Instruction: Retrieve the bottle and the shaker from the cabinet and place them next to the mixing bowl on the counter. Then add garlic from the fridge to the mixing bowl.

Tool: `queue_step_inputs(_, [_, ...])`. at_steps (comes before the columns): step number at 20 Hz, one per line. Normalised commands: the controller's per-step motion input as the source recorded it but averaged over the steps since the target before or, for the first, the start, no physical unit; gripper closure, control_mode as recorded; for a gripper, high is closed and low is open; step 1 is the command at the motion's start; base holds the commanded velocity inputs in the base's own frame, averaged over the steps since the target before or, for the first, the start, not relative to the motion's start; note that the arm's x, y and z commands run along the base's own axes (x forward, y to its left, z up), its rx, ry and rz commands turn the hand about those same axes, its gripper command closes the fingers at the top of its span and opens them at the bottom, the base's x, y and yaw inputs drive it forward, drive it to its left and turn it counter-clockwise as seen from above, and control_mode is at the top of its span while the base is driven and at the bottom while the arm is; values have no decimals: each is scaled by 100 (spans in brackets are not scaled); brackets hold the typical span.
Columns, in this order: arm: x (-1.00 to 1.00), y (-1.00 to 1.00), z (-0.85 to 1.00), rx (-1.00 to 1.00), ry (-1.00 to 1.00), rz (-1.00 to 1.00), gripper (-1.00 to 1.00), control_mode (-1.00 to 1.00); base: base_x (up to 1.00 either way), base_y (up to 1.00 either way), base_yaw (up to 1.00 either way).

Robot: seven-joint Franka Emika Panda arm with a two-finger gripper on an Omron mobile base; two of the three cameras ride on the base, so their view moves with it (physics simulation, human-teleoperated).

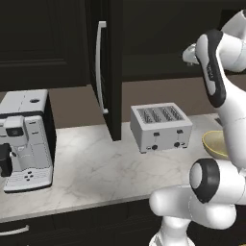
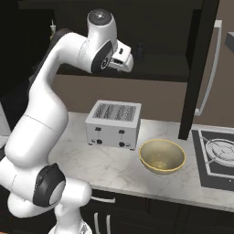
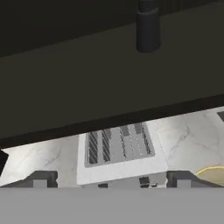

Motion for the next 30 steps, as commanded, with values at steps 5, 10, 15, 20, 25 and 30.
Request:
queue_step_inputs(5, [0, -18, 10, -2, -38, -12, -100, -100, 0, 0, 0])
queue_step_inputs(10, [0, -56, 0, -7, -5, -23, -100, -100, 0, 0, 0])
queue_step_inputs(15, [59, -17, 6, -2, 0, -11, -100, -100, 0, 0, 0])
queue_step_inputs(20, [90, 0, 2, 0, 0, 4, -100, -100, 0, 0, 0])
queue_step_inputs(25, [52, -7, 11, 0, 1, 3, -100, -100, 0, 0, 0])
queue_step_inputs(30, [32, -6, 14, 0, 2, 0, -100, -100, 0, 0, 0])
